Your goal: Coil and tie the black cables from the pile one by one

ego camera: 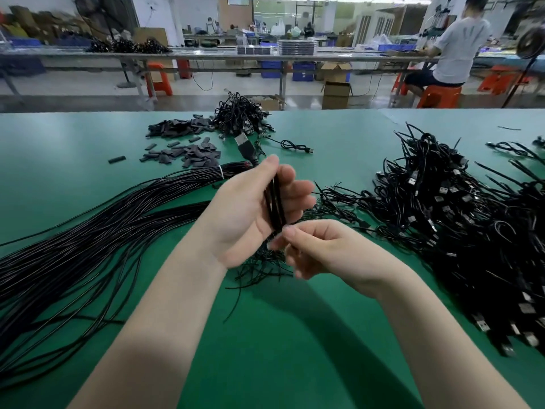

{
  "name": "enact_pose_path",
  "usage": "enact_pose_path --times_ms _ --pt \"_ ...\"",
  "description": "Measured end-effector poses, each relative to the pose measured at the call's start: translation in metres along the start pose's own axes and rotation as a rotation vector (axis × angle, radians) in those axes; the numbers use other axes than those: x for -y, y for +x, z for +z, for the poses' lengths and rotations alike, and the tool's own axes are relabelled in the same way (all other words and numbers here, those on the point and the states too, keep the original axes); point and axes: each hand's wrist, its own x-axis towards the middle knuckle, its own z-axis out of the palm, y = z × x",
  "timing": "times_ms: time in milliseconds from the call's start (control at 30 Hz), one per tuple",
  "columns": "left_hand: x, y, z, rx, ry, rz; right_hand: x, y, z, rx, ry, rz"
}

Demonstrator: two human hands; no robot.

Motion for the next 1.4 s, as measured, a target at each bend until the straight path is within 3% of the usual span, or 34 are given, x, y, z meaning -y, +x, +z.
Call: enact_pose_path --times_ms 167,300,400,467,567,600,667,733,833,967,1033,1067,1133,1300,1400 --pt "0.012 0.004 0.001 0.002 0.102 -0.017 0.003 0.0 0.002 0.008 0.162 -0.062" --pt "0.019 0.006 0.002 0.014 0.102 -0.06 0.002 0.003 0.008 -0.138 0.095 -0.125" --pt "0.013 0.003 -0.004 0.011 0.097 -0.12 0.004 0.0 0.004 -0.11 -0.057 -0.124" --pt "0.011 -0.001 -0.007 -0.059 0.336 -0.178 0.002 0.001 0.0 -0.131 -0.304 -0.099" --pt "0.014 -0.004 -0.008 -0.205 0.884 -0.171 -0.009 0.008 -0.01 -0.27 -0.636 -0.002" --pt "0.016 -0.005 -0.009 -0.263 1.086 -0.097 -0.014 0.01 -0.012 -0.287 -0.614 0.056" --pt "0.021 -0.005 -0.013 -0.331 1.461 0.175 -0.024 0.01 -0.017 -0.238 -0.295 0.169" --pt "0.033 -0.001 -0.019 -0.173 1.828 0.362 -0.03 0.007 -0.022 -0.109 -0.014 0.263" --pt "0.049 0.0 -0.026 0.037 2.196 0.416 -0.037 0.005 -0.026 0.102 -0.014 0.327" --pt "0.052 -0.004 -0.033 0.107 2.239 0.594 -0.04 0.003 -0.023 0.178 -0.059 0.376" --pt "0.052 -0.001 -0.038 0.241 2.157 0.521 -0.041 0.002 -0.025 0.205 -0.066 0.382" --pt "0.053 0.0 -0.041 0.276 2.024 0.405 -0.041 0.001 -0.027 0.221 -0.066 0.38" --pt "0.055 -0.001 -0.044 0.267 1.769 0.218 -0.041 0.0 -0.031 0.251 -0.062 0.379" --pt "0.064 -0.011 -0.048 0.359 1.646 0.325 -0.045 -0.004 -0.033 0.343 -0.076 0.412" --pt "0.069 -0.013 -0.047 0.376 1.79 0.293 -0.049 -0.005 -0.033 0.409 -0.056 0.423"
